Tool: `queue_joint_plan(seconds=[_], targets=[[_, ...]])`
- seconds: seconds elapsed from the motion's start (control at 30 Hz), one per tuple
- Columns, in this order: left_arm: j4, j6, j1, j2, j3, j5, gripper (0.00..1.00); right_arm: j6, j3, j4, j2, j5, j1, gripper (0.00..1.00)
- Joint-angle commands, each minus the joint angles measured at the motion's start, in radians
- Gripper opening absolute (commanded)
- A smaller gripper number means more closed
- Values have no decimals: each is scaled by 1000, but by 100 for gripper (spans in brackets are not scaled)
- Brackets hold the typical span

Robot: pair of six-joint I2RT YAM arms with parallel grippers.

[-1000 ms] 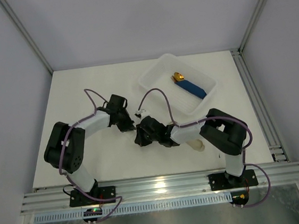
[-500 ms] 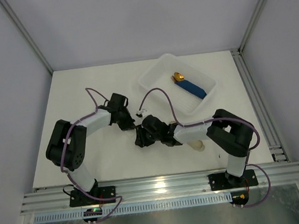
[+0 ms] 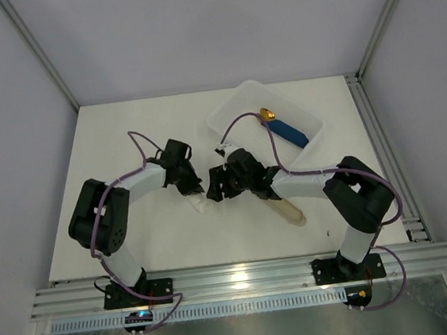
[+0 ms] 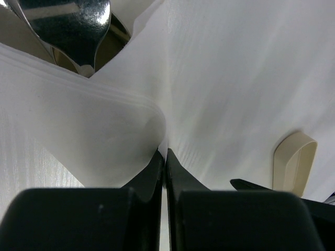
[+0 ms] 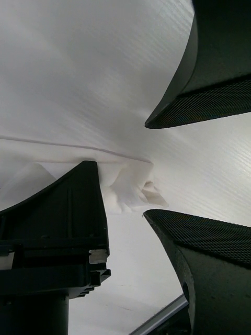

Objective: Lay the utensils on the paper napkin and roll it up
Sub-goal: Roll the napkin at the center of the board.

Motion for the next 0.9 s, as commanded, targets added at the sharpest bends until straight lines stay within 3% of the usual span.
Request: queue_joint_plan(seconds=[0.0, 0.4, 0.87], targets=[[31, 6, -1, -12, 33, 7, 0, -51, 55, 48, 51, -102, 2, 68], [17, 0, -3, -21, 52, 4, 0, -51, 98, 107, 166, -194, 0, 69], [8, -31, -4, -102, 38, -22, 0, -48, 121, 134, 218, -171, -4, 68]])
